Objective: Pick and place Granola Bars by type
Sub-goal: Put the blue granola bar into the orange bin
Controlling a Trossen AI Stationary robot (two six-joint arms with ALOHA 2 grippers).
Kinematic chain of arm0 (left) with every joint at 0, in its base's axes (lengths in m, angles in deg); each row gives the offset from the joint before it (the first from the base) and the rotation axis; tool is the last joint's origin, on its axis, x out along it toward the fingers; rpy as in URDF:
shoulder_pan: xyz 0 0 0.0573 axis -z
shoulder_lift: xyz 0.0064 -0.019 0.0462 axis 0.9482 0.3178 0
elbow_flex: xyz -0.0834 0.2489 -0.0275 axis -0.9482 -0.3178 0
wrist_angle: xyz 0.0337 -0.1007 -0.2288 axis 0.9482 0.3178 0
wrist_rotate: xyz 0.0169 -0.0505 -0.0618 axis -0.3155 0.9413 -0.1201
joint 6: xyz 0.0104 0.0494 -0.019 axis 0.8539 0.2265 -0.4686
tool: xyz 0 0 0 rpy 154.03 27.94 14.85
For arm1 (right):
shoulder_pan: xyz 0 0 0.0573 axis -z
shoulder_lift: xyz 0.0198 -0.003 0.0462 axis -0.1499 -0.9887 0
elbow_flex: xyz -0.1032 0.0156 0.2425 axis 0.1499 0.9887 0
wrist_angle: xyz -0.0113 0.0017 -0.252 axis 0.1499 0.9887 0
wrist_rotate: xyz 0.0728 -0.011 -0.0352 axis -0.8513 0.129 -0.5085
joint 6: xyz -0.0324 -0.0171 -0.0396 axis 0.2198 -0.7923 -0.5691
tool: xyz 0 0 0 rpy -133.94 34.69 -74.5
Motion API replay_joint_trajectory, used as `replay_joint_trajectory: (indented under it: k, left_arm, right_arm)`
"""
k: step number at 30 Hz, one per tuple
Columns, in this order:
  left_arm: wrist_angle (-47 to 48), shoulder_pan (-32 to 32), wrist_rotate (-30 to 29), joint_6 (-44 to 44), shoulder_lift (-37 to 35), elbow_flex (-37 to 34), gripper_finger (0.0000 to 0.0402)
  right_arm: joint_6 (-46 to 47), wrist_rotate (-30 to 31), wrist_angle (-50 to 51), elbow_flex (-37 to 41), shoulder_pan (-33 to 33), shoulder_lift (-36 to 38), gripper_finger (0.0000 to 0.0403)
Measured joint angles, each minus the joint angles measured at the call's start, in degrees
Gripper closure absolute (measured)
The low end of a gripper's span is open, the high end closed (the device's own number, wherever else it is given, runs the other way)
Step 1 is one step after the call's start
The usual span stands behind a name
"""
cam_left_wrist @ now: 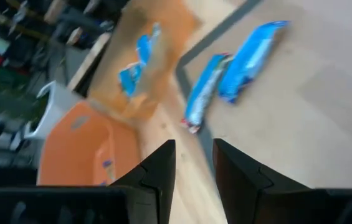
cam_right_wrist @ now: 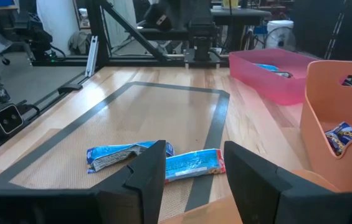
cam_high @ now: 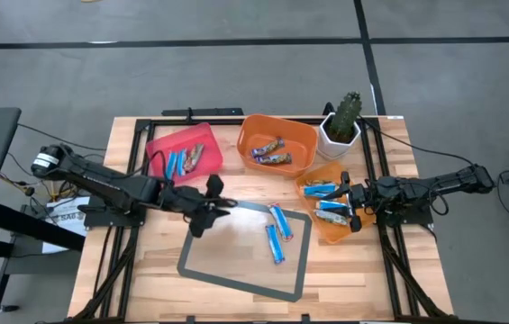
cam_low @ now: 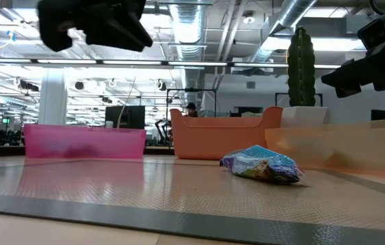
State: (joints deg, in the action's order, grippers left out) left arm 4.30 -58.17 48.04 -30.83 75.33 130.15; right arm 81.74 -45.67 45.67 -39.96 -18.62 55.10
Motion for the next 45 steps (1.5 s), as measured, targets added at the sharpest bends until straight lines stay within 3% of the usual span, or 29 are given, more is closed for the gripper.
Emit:
replay_joint_trajectory:
  k: [11, 18, 37, 45]
  left_arm:
    - [1.39, 1.35, 0.88, 3.65, 0.15, -0.02, 0.0301]
    - [1.16, 1.35, -0.51, 5.78, 5.55, 1.25, 0.0301]
    - [12.73, 5.54, -3.73, 18.56, 32.24, 24.89, 0.0301]
    - [15.6, 7.14, -11.8, 18.56, 39.71, 32.65, 0.0301]
  right_arm:
    - [-0.02, 0.02, 0.01, -0.01, 0.01, 0.0, 0.0249]
    - [0.0, 0.0, 0.0, -0.01, 0.0, 0.02, 0.0249]
    - [0.0, 0.02, 0.02, -0.01, 0.0, 0.0, 0.0249]
    - [0.0, 0.02, 0.02, -0.01, 0.0, 0.0, 0.0249]
